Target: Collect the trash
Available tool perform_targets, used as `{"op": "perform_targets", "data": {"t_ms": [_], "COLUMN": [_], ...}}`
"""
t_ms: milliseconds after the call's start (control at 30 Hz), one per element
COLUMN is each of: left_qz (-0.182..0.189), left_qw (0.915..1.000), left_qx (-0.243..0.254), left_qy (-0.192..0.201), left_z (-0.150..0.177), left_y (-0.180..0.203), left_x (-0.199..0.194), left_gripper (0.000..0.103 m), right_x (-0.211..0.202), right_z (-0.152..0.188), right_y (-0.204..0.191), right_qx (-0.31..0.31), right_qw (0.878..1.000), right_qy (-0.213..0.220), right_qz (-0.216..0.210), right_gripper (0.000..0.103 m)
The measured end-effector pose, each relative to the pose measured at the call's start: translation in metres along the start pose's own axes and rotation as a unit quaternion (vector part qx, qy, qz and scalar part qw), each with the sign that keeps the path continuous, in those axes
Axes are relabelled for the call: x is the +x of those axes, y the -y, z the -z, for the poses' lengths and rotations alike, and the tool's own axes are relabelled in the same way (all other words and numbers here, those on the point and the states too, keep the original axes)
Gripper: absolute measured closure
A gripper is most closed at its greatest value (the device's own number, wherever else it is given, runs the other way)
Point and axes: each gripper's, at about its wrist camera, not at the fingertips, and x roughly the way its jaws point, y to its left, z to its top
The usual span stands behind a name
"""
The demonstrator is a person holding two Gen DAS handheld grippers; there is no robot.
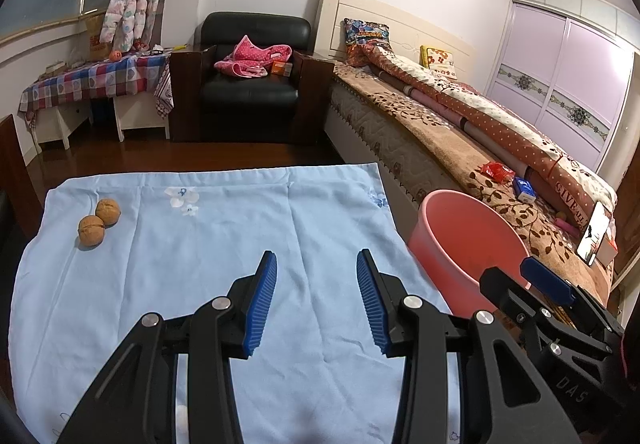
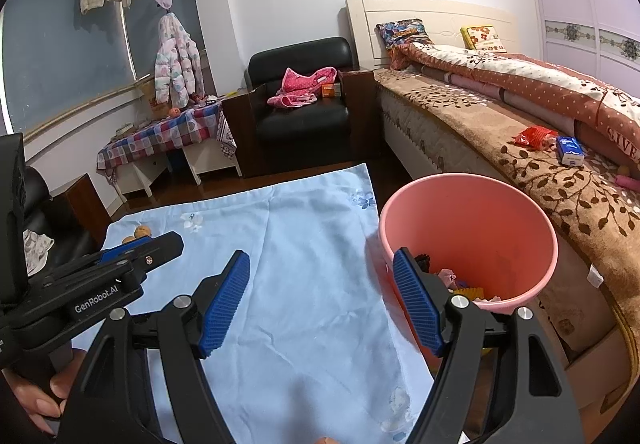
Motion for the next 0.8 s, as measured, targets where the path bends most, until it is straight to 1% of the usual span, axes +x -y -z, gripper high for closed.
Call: {"op": "perform_targets", "data": {"t_ms": [267, 567, 800], "left_qz": [-0.001, 0.000, -0.003], "left_qw": [1.0000, 1.0000, 1.0000], "left_qx": [-0.001, -0.003, -0.005], "left_qy": [-0.004, -0.005, -0.006], "left_z": [0.002, 0.005, 0.008], "left_y": [-0.001, -0.002, -0.003], "left_x": [0.002, 0.004, 0.006], "left_gripper": [0.062, 0.062, 0.062], "right_x": [0.000, 0.002, 0.002], "right_z": [-0.001, 0.010, 0.011], "right_y": [0.000, -0.007, -0.008], "right_qx": [0.000, -0.001, -0.001], "right_qw": [1.000, 1.000, 1.000], "right_qy": [0.000, -0.004, -0.006], "right_qz": [0.000, -0.001, -0.002], "right_gripper": [0.029, 0.029, 0.029]}}
